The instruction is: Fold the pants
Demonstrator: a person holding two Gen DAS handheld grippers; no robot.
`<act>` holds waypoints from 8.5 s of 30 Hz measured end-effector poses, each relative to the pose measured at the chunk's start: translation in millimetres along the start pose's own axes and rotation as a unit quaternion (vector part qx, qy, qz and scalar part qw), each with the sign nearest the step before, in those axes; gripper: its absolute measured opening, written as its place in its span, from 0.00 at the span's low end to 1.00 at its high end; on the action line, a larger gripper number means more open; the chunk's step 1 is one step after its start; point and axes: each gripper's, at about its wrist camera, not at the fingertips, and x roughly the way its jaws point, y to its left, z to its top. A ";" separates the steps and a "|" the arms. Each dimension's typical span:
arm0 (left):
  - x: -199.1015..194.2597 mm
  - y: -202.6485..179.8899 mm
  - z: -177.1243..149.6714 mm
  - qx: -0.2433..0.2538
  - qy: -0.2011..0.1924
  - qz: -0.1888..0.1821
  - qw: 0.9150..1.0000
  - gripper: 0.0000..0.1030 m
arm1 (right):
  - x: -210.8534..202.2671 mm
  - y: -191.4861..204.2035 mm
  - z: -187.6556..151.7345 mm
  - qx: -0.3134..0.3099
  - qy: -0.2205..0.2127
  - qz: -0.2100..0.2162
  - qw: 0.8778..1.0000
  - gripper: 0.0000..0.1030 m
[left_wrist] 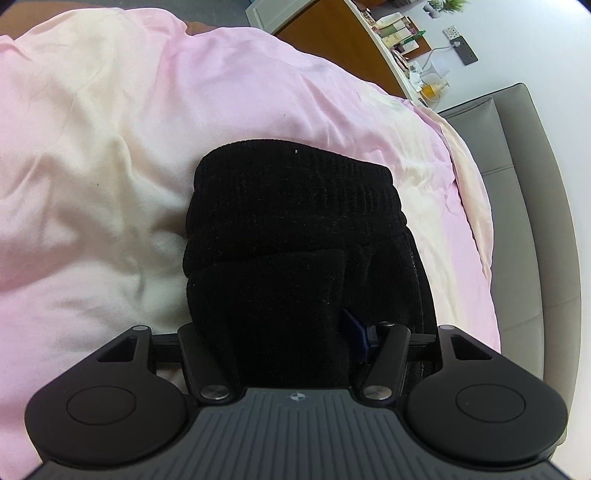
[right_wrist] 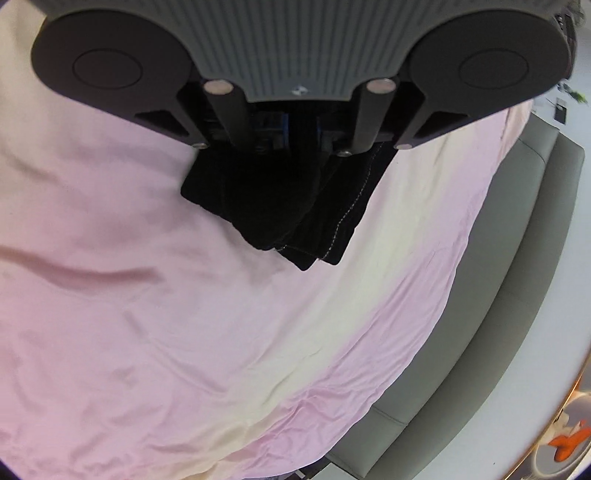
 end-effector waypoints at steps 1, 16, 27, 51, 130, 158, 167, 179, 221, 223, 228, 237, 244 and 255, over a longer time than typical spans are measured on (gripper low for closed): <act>0.7 0.0 0.3 0.001 0.000 0.000 1.000 0.65 | -1.6 -0.2 -0.4 0.004 0.003 -0.001 1.000 0.05; 0.1 -0.4 0.0 -0.006 0.007 0.003 1.000 0.66 | -78.9 126.6 -162.5 -0.258 0.115 0.080 0.956 0.49; 1.2 6.7 1.7 -0.019 0.018 -0.012 1.000 0.66 | -58.9 197.3 -358.6 -0.272 0.362 0.201 0.869 0.09; 1.8 11.5 1.7 -0.031 0.027 -0.017 0.999 0.70 | -38.4 173.5 -367.7 -0.203 0.347 0.190 0.896 0.32; 0.7 -8.5 -13.4 0.031 -0.003 0.039 0.999 0.77 | -89.4 193.5 -200.3 -0.580 -0.158 0.088 0.794 0.14; 1.4 -9.4 -14.4 0.031 -0.003 0.039 0.999 0.77 | -20.2 176.9 -242.2 -0.526 0.154 0.125 0.827 0.03; 0.6 -9.0 -14.0 0.028 -0.002 0.039 0.999 0.77 | -44.3 173.1 -250.8 -0.521 0.103 0.147 0.834 0.03; 0.3 -1.3 -10.7 -0.009 -0.003 0.021 1.000 0.77 | -113.6 220.9 -291.2 -0.570 -0.014 0.178 0.802 0.31; -55.2 -118.4 -149.5 0.543 -0.150 -0.112 0.818 0.44 | -63.7 316.4 -421.3 -0.444 0.219 0.255 0.830 0.24; -50.2 -124.2 -176.9 0.605 -0.135 -0.118 0.775 0.44 | -64.3 307.7 -401.9 -0.427 0.212 0.248 0.843 0.24; -26.1 -119.7 -235.3 0.744 -0.070 -0.090 0.658 0.45 | -67.3 292.2 -366.3 -0.396 0.189 0.230 0.869 0.24; -5.0 -100.2 -282.9 0.839 -0.058 -0.046 0.540 0.56 | -58.2 289.0 -322.2 -0.323 0.196 0.210 0.902 0.53; -42.3 -111.0 -250.1 0.800 0.011 -0.142 0.583 0.87 | -22.7 335.1 -347.0 -0.338 0.302 0.219 0.864 0.76; -10.0 -114.8 -69.9 0.433 0.142 -0.187 0.870 0.93 | 14.0 378.9 -394.8 -0.385 0.340 0.154 0.844 0.77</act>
